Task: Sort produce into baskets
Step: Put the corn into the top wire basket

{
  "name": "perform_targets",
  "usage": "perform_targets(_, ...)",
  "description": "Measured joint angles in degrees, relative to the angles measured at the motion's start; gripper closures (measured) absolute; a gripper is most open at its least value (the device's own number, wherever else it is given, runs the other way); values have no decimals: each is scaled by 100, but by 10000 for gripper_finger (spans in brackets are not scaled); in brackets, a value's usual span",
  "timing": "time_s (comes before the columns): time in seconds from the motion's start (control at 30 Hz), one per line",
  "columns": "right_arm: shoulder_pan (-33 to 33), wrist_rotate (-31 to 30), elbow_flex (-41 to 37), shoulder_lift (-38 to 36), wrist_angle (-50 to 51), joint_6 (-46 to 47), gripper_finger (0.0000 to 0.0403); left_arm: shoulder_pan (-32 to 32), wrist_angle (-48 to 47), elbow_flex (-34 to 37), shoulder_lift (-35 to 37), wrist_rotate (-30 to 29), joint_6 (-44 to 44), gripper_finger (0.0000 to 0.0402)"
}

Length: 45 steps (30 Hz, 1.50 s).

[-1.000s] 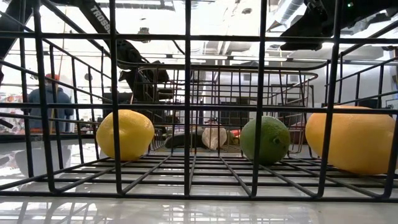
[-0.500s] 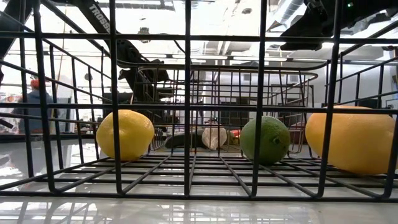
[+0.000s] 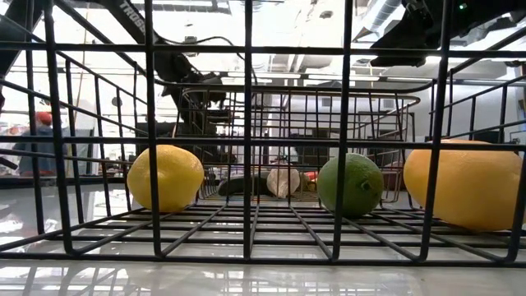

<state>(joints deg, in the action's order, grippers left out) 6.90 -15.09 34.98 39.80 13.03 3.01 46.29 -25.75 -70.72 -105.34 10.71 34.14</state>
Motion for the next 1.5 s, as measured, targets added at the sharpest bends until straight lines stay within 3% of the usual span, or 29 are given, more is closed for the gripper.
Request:
perform_targets(0.5, 0, 0, 0, 2, -15, -2, 78, -112, -963, -676, 2, -95, 669, 122)
perform_targets(0.7, 0, 0, 0, 0, -31, -4, 79, -274, -1566, -892, 4, -515, 1236, 139)
perform_targets(1.13, 52, 1, 2, 327, -251, -37, 78, -350, -1587, -1287, -342, -500, 1057, 162)
perform_targets(1.5, 170, 2, 2, 260, -259, -54, 78, -384, -2862, -1676, -172, -438, 906, 162)
